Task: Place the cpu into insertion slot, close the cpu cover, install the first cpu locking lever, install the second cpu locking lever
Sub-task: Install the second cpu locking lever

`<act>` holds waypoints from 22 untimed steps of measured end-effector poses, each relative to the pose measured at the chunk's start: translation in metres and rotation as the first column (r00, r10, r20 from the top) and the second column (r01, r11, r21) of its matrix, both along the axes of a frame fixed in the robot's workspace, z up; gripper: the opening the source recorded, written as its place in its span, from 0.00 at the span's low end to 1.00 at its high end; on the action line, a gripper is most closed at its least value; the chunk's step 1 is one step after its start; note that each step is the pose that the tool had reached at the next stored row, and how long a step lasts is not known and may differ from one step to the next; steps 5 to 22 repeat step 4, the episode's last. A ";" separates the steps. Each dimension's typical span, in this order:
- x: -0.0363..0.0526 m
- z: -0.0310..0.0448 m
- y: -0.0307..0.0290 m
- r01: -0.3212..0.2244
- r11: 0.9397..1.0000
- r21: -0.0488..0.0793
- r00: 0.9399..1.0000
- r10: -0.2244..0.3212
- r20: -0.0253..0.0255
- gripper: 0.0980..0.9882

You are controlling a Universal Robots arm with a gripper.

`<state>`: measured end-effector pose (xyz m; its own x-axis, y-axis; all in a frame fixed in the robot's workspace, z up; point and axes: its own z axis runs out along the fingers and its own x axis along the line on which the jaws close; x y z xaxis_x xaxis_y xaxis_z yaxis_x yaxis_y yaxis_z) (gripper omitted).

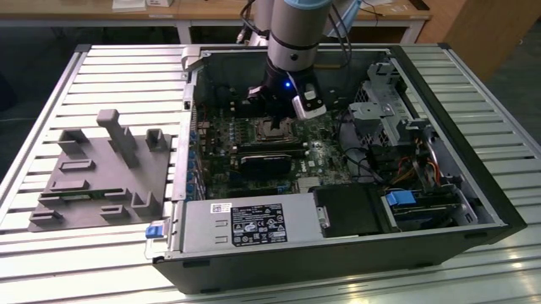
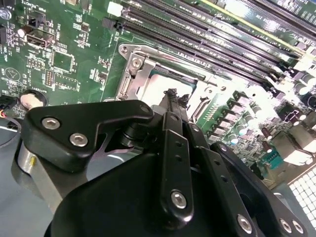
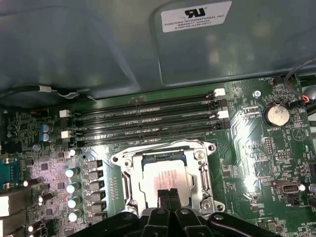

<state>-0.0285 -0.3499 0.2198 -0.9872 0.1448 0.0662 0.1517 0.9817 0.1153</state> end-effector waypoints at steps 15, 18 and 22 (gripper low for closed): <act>0.0000 0.0000 0.0005 0.000 1.000 0.000 1.000 0.000 0.000 0.00; 0.0000 0.0000 0.0005 0.000 1.000 0.000 1.000 0.000 0.000 0.00; 0.0000 0.0000 0.0005 0.000 1.000 0.000 1.000 0.000 0.000 0.00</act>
